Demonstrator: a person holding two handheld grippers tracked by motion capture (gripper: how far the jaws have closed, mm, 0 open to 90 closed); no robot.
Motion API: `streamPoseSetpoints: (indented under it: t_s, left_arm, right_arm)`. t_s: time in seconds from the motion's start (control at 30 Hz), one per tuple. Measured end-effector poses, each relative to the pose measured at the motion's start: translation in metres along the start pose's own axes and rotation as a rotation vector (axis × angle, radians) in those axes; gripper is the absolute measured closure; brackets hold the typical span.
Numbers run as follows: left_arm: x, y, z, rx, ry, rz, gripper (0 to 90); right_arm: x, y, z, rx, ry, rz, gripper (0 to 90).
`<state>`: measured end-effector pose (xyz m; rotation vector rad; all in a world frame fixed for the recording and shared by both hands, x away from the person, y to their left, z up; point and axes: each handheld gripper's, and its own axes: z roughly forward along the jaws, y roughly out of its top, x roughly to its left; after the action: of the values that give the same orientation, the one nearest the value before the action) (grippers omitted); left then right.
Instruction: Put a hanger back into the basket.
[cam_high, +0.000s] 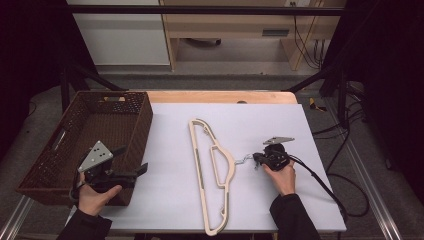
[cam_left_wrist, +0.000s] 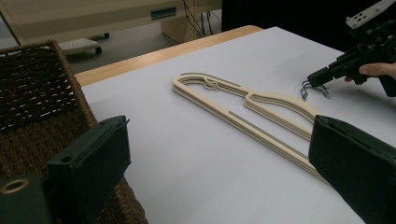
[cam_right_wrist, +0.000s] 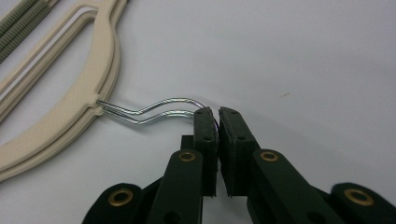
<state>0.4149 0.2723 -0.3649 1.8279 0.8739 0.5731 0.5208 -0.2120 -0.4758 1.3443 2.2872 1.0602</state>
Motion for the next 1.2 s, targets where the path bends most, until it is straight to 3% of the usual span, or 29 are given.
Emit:
streamPoseSetpoints:
  t_s: [0.27,1.1,1.2]
  left_arm:
    - [-0.0008,-0.0002,0.0005,0.002,-0.002,0.001,5.3]
    - [-0.003,-0.0014,0.0038,0.012,-0.008,0.008,5.4]
    - [-0.0032,-0.0014,0.0039,0.012,-0.008,0.008,5.4]
  right_arm:
    - [0.002,0.0013,-0.0049,-0.03,-0.01,0.019,86.4]
    - [0.0019,0.0005,-0.004,-0.014,-0.012,0.015,84.4]
    - [0.0021,0.0003,-0.0034,-0.01,-0.019,0.016,87.4]
